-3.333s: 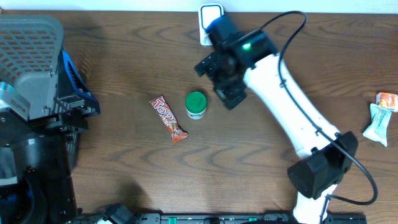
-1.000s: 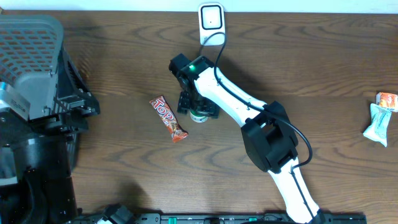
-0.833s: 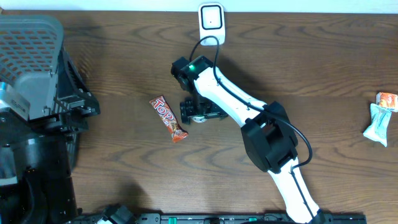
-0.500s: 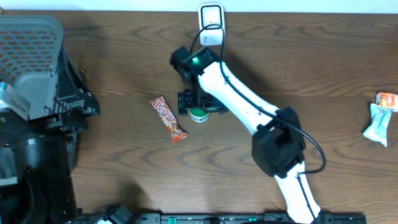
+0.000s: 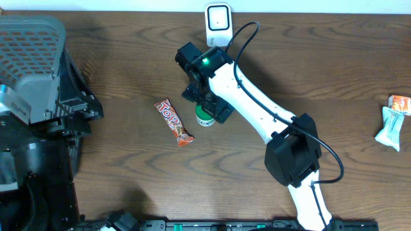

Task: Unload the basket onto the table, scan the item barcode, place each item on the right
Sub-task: 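Lift the green-capped bottle off the table with the right gripper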

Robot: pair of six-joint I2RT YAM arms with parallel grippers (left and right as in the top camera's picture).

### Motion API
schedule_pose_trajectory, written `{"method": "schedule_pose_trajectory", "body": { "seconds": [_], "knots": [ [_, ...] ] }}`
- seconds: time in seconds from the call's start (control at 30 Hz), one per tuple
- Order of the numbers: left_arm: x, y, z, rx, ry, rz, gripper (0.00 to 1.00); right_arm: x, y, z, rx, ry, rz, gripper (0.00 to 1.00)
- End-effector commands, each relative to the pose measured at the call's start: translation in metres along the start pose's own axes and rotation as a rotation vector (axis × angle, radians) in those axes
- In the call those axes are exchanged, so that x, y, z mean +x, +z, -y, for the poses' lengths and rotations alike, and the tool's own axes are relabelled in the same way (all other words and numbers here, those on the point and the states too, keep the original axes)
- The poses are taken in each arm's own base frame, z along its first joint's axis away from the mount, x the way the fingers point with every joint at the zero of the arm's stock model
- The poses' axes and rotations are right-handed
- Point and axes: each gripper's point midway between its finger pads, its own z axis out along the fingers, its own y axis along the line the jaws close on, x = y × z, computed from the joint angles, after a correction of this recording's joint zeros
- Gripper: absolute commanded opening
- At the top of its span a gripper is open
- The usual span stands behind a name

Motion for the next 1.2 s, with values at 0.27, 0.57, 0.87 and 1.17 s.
{"method": "schedule_pose_trajectory", "body": {
  "seconds": [0.27,0.57,0.87,1.17],
  "knots": [
    [0.0,0.0,-0.002,-0.009,0.012,0.001,0.98,-0.01,0.016,0.0,-0.011,0.161,0.029,0.99],
    [0.0,0.0,-0.002,-0.009,0.013,0.001,0.98,-0.009,0.044,0.008,0.009,0.218,0.031,0.99],
    [0.0,0.0,-0.002,-0.009,0.013,0.001,0.98,-0.004,0.07,0.0,-0.047,0.213,0.008,0.98],
    [0.0,0.0,-0.002,-0.009,0.012,0.001,0.98,0.0,0.071,0.004,-0.029,0.13,-0.005,0.6]
  ]
}}
